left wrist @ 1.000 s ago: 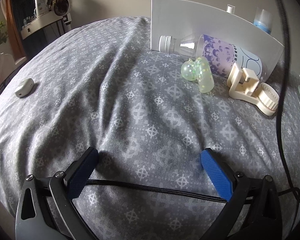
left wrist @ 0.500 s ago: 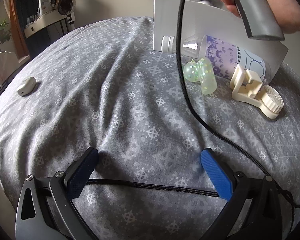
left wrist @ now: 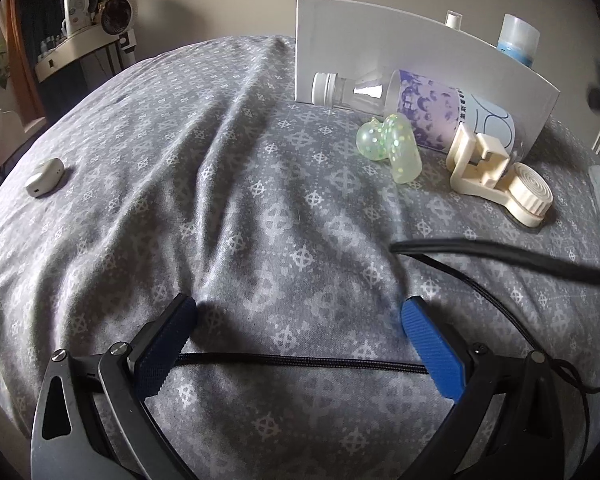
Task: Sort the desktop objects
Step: 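Withdraw the open right gripper from the white box, then grasp the pale green translucent toy with the left gripper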
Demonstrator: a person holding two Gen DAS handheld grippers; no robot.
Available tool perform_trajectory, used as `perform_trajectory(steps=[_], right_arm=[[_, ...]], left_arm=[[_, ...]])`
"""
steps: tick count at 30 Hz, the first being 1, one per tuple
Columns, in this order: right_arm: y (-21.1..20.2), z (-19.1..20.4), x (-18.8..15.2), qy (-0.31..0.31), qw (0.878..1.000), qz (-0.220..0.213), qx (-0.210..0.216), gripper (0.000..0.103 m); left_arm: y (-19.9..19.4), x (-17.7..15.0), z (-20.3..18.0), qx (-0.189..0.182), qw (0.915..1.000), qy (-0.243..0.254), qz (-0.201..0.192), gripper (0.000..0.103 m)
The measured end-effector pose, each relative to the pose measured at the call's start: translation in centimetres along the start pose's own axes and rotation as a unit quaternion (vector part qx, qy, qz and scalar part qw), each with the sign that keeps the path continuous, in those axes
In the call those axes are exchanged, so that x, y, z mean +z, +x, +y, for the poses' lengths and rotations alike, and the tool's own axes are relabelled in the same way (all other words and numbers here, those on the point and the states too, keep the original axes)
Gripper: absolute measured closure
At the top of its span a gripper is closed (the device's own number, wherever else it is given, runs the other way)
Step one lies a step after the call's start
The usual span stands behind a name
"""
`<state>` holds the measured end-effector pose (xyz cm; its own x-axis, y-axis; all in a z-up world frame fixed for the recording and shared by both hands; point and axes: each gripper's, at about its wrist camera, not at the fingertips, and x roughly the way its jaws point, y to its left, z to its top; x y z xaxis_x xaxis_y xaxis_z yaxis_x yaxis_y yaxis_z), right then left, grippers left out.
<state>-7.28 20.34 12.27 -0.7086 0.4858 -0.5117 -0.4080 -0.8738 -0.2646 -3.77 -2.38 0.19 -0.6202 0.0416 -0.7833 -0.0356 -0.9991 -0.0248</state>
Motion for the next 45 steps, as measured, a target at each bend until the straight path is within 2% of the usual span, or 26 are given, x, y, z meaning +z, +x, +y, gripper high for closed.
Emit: perform_trajectory(steps=[3,5,9,11,12,15,18,20,22,26,31,38,45], right_arm=[[0.6,-5.1,-4.2,0.048,0.996,0.059,-0.038,0.000],[0.6,-7.3,-6.7,0.078,0.992,0.087,-0.044,0.000],[1.2,-6.8,-12.0,0.085,0.986,0.143,-0.004,0.000],[3.5,-5.5,-14.7,0.079,0.973,0.215,0.016,0.000],[3.3,-5.9,-15.2,0.107,0.976,0.190,0.020,0.000],[3.7,-6.1,-15.1,0.121,0.973,0.194,0.023,0.000],[3.7,-5.7,-15.3,0.119,0.975,0.189,0.018,0.000],[3.8,-5.7,-15.3,0.123,0.974,0.190,0.022,0.000],[3.6,-5.7,-15.3,0.123,0.974,0.190,0.021,0.000],[3.7,-5.8,-15.2,0.120,0.974,0.190,0.017,0.000],[3.3,-6.0,-15.0,0.121,0.974,0.190,0.015,0.000],[2.7,-5.7,-15.2,0.132,0.971,0.200,0.011,0.000],[1.4,-4.7,-15.9,0.134,0.974,0.181,-0.019,0.000]], left_arm=[[0.0,0.0,-0.1,0.002,1.0000,0.001,-0.001,0.000],[-0.1,-0.1,-0.2,0.002,1.0000,0.002,-0.002,0.000],[-0.4,-0.6,-0.1,-0.002,0.9999,0.010,-0.004,0.000],[-0.6,-0.8,-0.1,-0.003,0.9999,0.015,-0.003,0.000],[-0.7,-0.8,-0.1,-0.005,0.9998,0.018,-0.001,0.000],[-1.0,-0.8,-0.1,-0.010,0.9994,0.028,0.019,0.000],[-1.5,-0.5,0.3,-0.016,0.9966,0.032,0.074,0.000],[-2.5,-0.2,0.9,-0.026,0.9950,0.019,0.095,0.001],[-4.5,0.1,1.8,-0.038,0.9956,-0.011,0.085,0.000],[-9.4,0.8,2.9,-0.103,0.9929,-0.055,0.023,0.000],[-11.3,3.9,1.4,-0.095,0.9950,0.004,-0.030,0.000],[-9.7,7.9,-0.1,-0.098,0.9923,0.056,-0.051,0.000],[-4.1,8.9,-2.7,-0.071,0.9923,0.100,-0.014,0.000]])
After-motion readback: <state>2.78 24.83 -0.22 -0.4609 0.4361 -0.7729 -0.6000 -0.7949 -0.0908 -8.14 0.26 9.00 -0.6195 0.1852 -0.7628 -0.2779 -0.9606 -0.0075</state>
